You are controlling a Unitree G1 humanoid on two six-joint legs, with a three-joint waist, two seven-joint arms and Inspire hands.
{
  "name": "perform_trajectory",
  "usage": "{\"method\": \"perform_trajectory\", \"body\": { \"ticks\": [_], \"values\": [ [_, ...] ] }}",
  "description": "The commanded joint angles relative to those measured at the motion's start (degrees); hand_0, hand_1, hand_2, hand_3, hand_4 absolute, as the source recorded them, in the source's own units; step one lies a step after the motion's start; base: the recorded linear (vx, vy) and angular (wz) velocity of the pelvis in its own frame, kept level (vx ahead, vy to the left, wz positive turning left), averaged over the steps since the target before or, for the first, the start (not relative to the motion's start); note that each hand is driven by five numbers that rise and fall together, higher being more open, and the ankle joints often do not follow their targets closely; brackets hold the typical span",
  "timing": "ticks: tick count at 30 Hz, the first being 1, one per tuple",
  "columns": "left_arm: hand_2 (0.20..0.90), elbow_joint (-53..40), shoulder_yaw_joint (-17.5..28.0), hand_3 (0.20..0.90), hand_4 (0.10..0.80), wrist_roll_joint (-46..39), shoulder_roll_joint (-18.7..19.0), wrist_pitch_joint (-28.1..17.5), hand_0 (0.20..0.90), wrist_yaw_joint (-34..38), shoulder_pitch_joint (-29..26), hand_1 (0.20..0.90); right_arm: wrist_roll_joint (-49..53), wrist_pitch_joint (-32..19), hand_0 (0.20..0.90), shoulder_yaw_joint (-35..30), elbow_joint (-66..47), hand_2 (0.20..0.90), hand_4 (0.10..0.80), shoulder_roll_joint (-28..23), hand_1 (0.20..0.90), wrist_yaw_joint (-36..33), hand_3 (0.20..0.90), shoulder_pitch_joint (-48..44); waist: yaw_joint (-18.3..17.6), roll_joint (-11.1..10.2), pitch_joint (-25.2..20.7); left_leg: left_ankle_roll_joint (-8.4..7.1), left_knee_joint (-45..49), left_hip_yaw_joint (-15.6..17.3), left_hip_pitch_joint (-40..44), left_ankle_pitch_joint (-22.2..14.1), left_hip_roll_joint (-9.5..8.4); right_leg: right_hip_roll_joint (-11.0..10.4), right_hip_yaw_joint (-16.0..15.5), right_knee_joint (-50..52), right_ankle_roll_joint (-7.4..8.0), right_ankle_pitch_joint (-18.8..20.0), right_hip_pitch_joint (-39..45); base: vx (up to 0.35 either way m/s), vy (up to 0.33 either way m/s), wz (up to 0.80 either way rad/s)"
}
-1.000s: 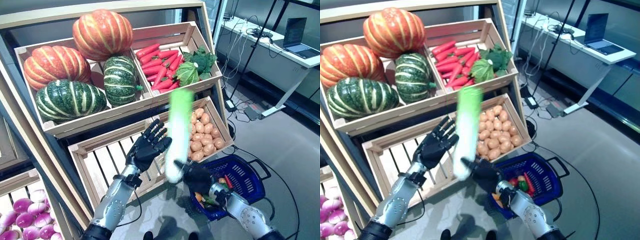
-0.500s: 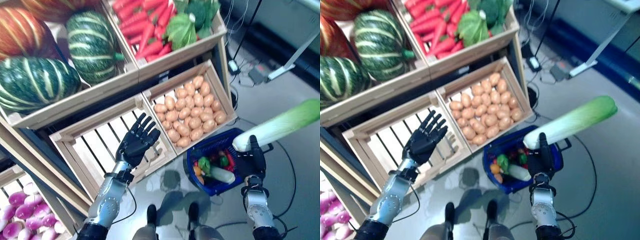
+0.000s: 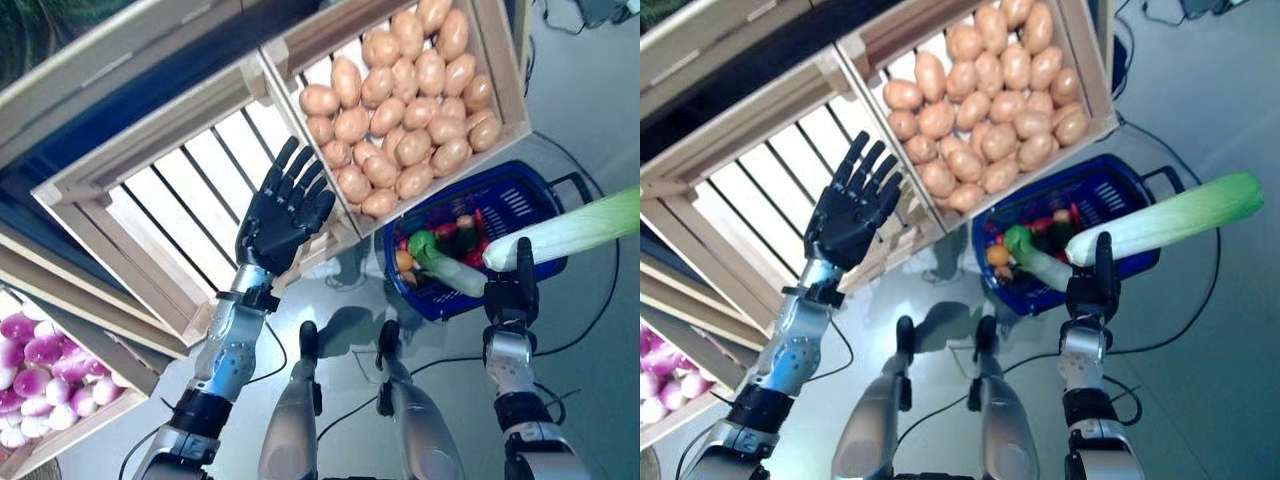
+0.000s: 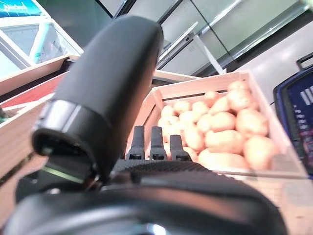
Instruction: Put vegetables into the basket
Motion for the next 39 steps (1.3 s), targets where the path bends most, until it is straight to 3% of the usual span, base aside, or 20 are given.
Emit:
{"method": "perform_trajectory", "body": {
  "ticks": [1,5,11,20,27,32,35,37,38,39],
  "values": [
    [0.9,-9.4,1.1,0.9,0.8,0.0,2.4,-6.3,0.9,-5.1,-3.7,0.9,-3.1,-5.1,0.3,-0.7,-5.0,0.3,0.4,-7.8,0.3,-0.5,0.3,-2.5,0.8,0.5,0.1,-2.07,8.4,-1.8,-9.2,-1.9,-1.58,-3.4,-1.0,12.7,1.86,-6.6,-4.2,-0.074,-0.035,0.07],
    [0.9,-11.7,1.3,0.9,0.8,-1.2,2.6,-4.6,0.9,-6.9,-4.1,0.9,-3.4,-1.7,0.3,-0.3,-2.0,0.3,0.4,-10.6,0.3,3.0,0.3,-4.6,1.8,1.0,0.1,-1.91,13.5,-2.6,-15.6,-3.4,-2.76,-5.4,-1.0,18.4,2.19,-7.9,-10.7,-0.033,-0.043,0.17],
    [0.9,-12.6,2.0,0.9,0.8,1.9,5.2,-6.4,0.9,-6.6,-5.4,0.9,-5.2,7.1,0.3,0.4,0.5,0.3,0.4,-15.5,0.3,4.6,0.3,-8.4,2.9,1.3,0.1,-0.73,17.4,-3.8,-22.7,-4.1,-3.98,-7.4,0.3,24.4,2.44,-8.3,-20.1,-0.018,-0.015,0.18],
    [0.9,-13.8,5.7,0.9,0.8,3.9,9.1,-7.4,0.9,-3.0,-7.2,0.9,-9.5,16.0,0.3,0.8,3.6,0.3,0.4,-18.9,0.3,1.2,0.3,-12.1,3.7,2.3,0.1,0.22,23.7,-5.5,-30.9,-5.4,-5.29,-7.4,2.7,31.4,2.05,-8.8,-29.3,0.021,-0.005,0.06],
    [0.9,-14.8,7.7,0.9,0.8,3.7,10.5,-7.3,0.9,-1.5,-7.0,0.9,-12.8,20.8,0.3,1.4,4.1,0.3,0.4,-21.0,0.3,-6.2,0.3,-14.1,4.1,2.4,0.1,0.1,26.4,-6.3,-35.9,-5.4,-5.71,-7.0,3.7,34.6,1.95,-8.6,-34.2,0.033,-0.019,0.0],
    [0.9,-15.4,7.7,0.9,0.8,3.2,10.6,-7.6,0.9,-0.8,-7.8,0.9,-10.0,23.5,0.3,1.3,4.9,0.3,0.4,-21.1,0.3,-12.0,0.3,-16.9,4.6,2.6,0.1,0.37,27.2,-6.9,-38.1,-5.3,-6.16,-6.8,4.0,36.4,2.04,-8.5,-36.6,0.005,-0.006,0.0],
    [0.9,-16.3,7.6,0.9,0.8,2.4,10.2,-7.9,0.9,-1.5,-7.8,0.9,-5.2,24.6,0.3,1.2,4.5,0.3,0.4,-20.2,0.3,-11.5,0.3,-18.3,4.9,3.0,0.1,0.49,28.1,-7.0,-39.6,-5.4,-6.69,-6.7,4.0,37.7,2.06,-8.6,-38.0,0.001,-0.013,0.06],
    [0.9,-16.6,7.1,0.9,0.8,3.2,9.5,-7.7,0.9,-0.6,-8.2,0.9,-3.7,24.1,0.458,1.4,4.2,0.458,0.505,-19.1,0.458,-12.8,0.458,-18.8,5.0,3.2,0.1,0.51,28.6,-7.2,-40.5,-5.4,-6.91,-6.6,4.3,38.5,2.01,-8.7,-39.1,-0.014,0.007,0.05],
    [0.9,-16.7,7.3,0.9,0.8,3.5,9.4,-7.4,0.9,-0.4,-8.2,0.9,-3.3,24.5,0.9,1.1,4.2,0.9,0.8,-18.9,0.9,-13.0,0.9,-18.9,5.0,3.2,0.1,0.6,28.9,-7.1,-40.6,-5.6,-6.85,-6.7,4.3,38.9,2.01,-8.9,-39.4,0.0,0.0,0.0],
    [0.9,-16.5,7.1,0.9,0.8,3.8,9.4,-7.5,0.9,0.0,-8.3,0.9,-3.1,24.6,0.9,1.1,4.5,0.9,0.8,-18.7,0.9,-13.2,0.9,-18.9,4.9,3.2,0.1,0.59,29.2,-7.1,-40.9,-5.8,-6.9,-6.7,4.3,39.2,2.04,-8.9,-39.7,0.0,0.0,0.0]
  ]
}}
